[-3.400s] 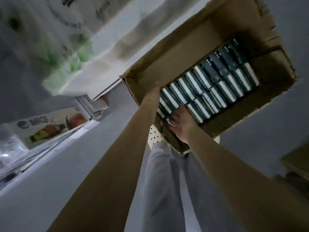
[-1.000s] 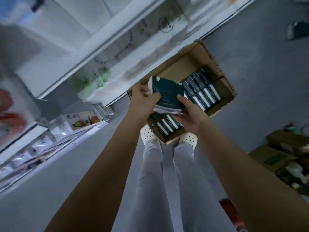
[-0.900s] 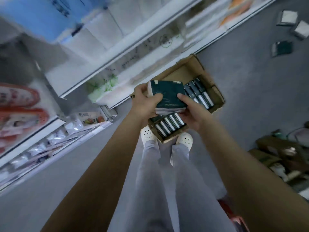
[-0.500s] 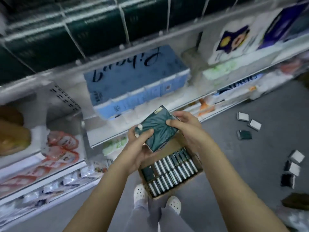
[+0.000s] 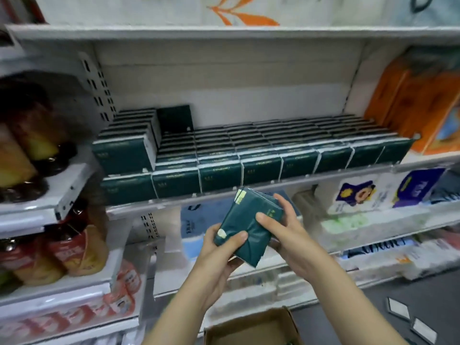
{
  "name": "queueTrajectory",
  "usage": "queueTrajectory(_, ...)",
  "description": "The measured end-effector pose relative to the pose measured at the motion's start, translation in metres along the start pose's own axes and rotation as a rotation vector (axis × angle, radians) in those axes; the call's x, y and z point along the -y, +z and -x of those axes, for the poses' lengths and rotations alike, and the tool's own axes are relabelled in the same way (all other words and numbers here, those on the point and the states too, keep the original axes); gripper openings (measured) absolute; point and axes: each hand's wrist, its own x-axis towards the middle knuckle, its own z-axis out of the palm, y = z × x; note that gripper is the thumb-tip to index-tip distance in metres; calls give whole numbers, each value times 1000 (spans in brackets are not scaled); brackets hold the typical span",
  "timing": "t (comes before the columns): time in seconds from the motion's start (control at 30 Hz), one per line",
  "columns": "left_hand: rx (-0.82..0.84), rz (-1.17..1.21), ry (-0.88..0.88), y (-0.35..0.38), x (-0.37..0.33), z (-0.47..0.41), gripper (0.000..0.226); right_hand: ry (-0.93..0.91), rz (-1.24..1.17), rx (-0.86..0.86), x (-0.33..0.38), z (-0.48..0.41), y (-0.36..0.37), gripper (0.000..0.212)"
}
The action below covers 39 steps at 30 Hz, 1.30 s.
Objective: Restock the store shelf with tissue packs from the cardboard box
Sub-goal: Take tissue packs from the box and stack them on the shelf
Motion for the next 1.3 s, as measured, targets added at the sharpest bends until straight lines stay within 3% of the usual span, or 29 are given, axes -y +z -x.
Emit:
queueTrajectory(0.1, 5, -44, 74, 3, -13, 7, 51, -32, 4, 3, 15, 4, 11, 72)
queueTrajectory(0.3, 64, -147, 124, -17, -57, -1, 75, -88, 67, 64, 55, -8, 39, 55)
queueTrajectory(0.43, 32, -252, 240, -32, -95, -16, 51, -129, 129, 139, 77, -33, 71, 39)
queueTrajectory(0.5, 65, -256, 301, -37, -118, -22, 51, -153, 149, 150, 85, -49, 91, 34)
queueTrajectory(0.57, 102, -253, 370, -45, -143, -28, 58, -200, 187, 154, 93, -67, 109, 39)
queueTrajectory(0.73, 162, -352, 454, -73, -202, -50, 102, -305, 294, 94, 106, -110, 145, 55)
queueTrajectory(0.83, 179, -382, 480, -84, -226, -66, 79, -354, 377, 101, 110, -131, 161, 49)
queueTrajectory(0.93, 143, -407, 498, -91, -240, -78, 59, -347, 388, 148, 113, -149, 169, 17)
queueTrajectory(1.1, 74, -287, 506, -99, -260, -93, 48, -309, 373, 316, 122, -166, 174, 53)
queueTrajectory(1.3, 53, -199, 514, -97, -278, -101, 23, -343, 286, 321, 136, -178, 181, 47)
